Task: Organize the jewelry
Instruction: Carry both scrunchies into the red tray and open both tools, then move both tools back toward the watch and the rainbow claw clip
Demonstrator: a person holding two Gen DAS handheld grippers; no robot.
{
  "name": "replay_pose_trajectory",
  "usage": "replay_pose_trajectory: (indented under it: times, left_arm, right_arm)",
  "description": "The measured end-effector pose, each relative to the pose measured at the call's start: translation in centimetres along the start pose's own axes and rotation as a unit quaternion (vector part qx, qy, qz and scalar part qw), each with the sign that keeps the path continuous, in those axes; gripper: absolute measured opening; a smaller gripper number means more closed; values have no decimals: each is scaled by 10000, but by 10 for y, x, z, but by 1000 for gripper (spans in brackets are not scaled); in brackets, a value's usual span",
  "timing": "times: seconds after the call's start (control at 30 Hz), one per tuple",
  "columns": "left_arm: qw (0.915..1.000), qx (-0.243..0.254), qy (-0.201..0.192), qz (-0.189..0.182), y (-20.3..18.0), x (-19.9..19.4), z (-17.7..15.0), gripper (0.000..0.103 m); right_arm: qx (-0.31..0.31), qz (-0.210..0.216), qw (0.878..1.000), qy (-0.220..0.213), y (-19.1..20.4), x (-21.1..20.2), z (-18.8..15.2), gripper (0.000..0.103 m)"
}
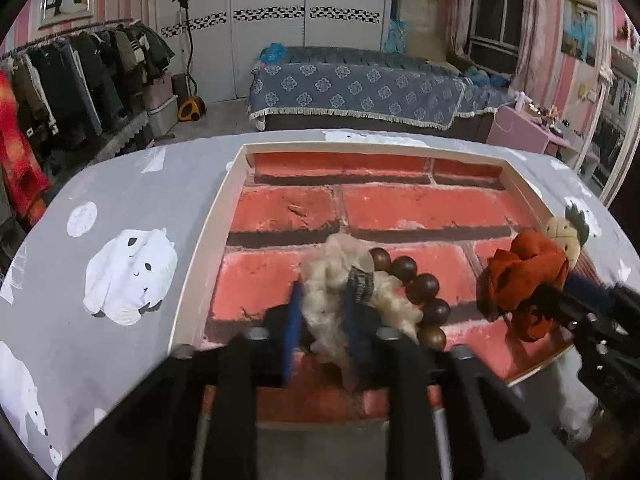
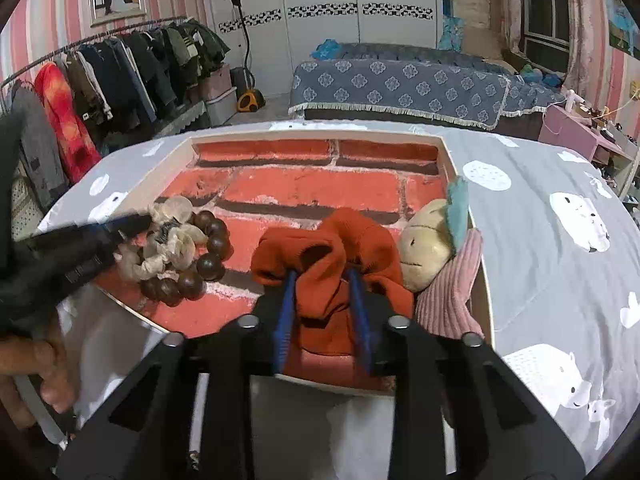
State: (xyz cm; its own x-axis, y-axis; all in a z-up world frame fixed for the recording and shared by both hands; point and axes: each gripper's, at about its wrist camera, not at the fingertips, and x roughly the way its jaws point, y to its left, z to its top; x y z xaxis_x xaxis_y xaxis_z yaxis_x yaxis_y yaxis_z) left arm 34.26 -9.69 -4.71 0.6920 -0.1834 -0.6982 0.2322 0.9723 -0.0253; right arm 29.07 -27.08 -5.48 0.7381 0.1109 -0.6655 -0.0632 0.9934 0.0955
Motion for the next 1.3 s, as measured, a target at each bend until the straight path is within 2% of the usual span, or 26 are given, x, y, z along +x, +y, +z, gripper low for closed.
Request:
replay_pose_trajectory:
  times: [0.03,0.17,0.2,0.3,0.4,0.5,0.6,0.77,0.93,1.03,1.3]
  left_arm:
    - [10000,-31,-59,-17,1,-5,1,47]
    - [9994,-116,-296,111,6,-33,8,70]
    - [9991,-111,-358,179,9,-42,10,70]
    - [9987,-122,-468,185,19,-67,11,71]
    - [9976,-40,-639,268,31,-102,3,71]
    - [9951,62,-885,430,44,-143,-23,72]
    - [9938,-156,-993,485,59,-171,-56,72]
    - [9929,-532,-781,716,77,-196,-123,72]
    - [9927,-383,-566,993,72,-199,-159,72]
    - [9954,-344,-401,804,60,-196,-168,72]
    - [9989,-39,-395,261,3,-195,-171,72]
  right_arm:
    - [8,29,10000,-33,1,-4,0,50]
    - [-123,40,9997,-228,0,-38,5,60]
    - [-158,6,9994,-317,-3,-51,7,65]
    - [-105,-38,9982,-596,-19,-94,5,69]
    - [-44,-81,9971,-752,-40,-131,-11,71]
    - [12,-259,9959,-871,-60,-164,-44,72]
    - [219,-352,9945,-959,-73,-186,-79,73]
    - [390,-457,9942,-890,-77,-205,-134,77]
    - [353,-522,9926,-1041,-71,-217,-161,77]
    - [331,-558,9925,-1032,-70,-214,-168,80]
    - [356,-618,9921,-1031,-72,-214,-168,81]
